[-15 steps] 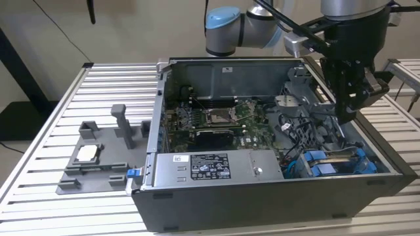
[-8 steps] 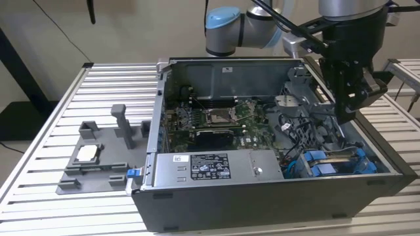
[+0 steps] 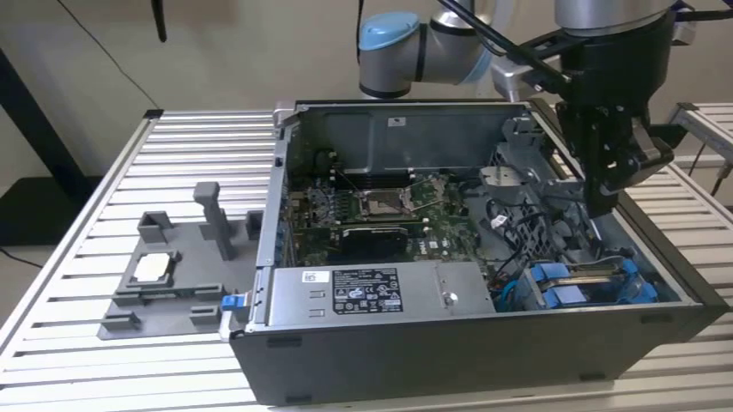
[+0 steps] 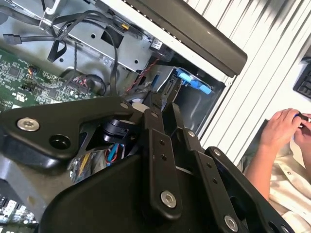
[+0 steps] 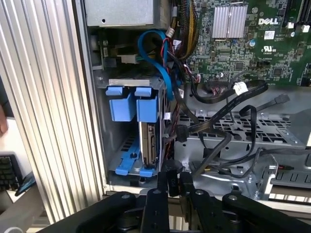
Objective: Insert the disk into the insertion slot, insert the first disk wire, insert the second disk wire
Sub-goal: 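Insert the first disk wire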
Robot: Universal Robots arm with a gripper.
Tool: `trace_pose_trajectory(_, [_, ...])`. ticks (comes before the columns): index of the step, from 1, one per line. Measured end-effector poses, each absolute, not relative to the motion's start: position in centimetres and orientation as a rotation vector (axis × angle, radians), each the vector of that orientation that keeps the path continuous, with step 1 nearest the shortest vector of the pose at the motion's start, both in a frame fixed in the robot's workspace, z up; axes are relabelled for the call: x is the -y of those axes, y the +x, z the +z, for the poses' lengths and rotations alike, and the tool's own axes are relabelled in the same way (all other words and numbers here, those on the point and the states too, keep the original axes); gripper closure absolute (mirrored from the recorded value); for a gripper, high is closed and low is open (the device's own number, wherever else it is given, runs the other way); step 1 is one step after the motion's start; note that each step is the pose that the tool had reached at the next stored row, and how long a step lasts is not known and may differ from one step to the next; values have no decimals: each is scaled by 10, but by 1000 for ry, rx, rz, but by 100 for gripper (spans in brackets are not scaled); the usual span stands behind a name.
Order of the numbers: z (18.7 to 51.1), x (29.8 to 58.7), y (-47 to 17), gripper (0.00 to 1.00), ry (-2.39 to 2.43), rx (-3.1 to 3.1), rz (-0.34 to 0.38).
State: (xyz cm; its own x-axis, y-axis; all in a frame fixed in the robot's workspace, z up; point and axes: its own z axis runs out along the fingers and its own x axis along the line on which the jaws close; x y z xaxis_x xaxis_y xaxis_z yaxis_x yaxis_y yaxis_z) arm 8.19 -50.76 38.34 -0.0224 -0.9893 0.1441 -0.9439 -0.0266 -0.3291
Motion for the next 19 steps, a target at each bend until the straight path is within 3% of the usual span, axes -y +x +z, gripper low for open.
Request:
trace_pose_trajectory(1, [383, 508, 82, 81, -2098, -2094, -513])
trace_pose_trajectory(19, [374, 546, 97, 81, -2126, -2119, -433])
